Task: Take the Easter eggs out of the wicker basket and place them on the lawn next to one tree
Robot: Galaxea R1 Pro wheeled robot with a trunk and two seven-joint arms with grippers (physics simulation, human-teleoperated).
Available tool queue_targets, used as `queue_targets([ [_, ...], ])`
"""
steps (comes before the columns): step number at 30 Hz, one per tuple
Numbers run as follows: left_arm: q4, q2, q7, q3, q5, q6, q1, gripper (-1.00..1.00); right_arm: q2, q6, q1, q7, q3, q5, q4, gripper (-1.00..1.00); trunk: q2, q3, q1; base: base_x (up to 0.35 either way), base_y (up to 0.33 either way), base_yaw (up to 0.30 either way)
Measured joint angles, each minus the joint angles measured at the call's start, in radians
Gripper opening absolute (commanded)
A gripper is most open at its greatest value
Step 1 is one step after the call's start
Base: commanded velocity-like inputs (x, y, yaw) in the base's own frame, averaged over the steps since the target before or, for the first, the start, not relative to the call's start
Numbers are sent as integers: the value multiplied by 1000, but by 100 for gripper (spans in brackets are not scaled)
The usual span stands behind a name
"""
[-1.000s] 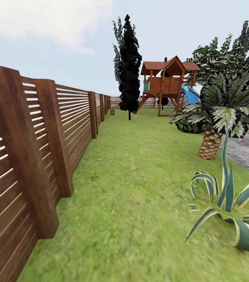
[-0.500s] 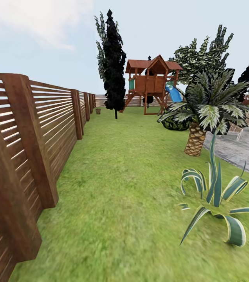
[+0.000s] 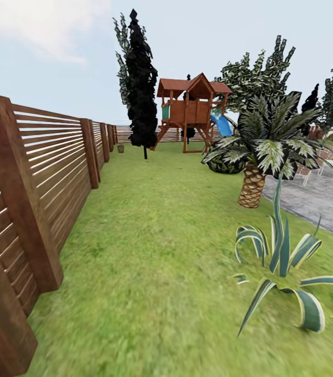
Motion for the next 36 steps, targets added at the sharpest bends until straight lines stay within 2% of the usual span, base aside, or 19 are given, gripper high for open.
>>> queue_targets([
  [19, 0, 0, 0, 0, 0, -1, 0, 100, 0, 0, 0, 0, 0, 0, -1, 100, 0, 0, 0, 208, 0, 0],
  [28, 0, 0, 0, 0, 0, -1, 0, 100, -1, 0, 0, 0, 0, 0, -1, 100, 0, 0, 0, 209, 0, 163],
  [36, 0, 0, 0, 0, 0, 0, 0, 100, -1, 0, 0, 0, 0, 0, -2, 100, 0, 0, 0, 208, 0, 43],
])
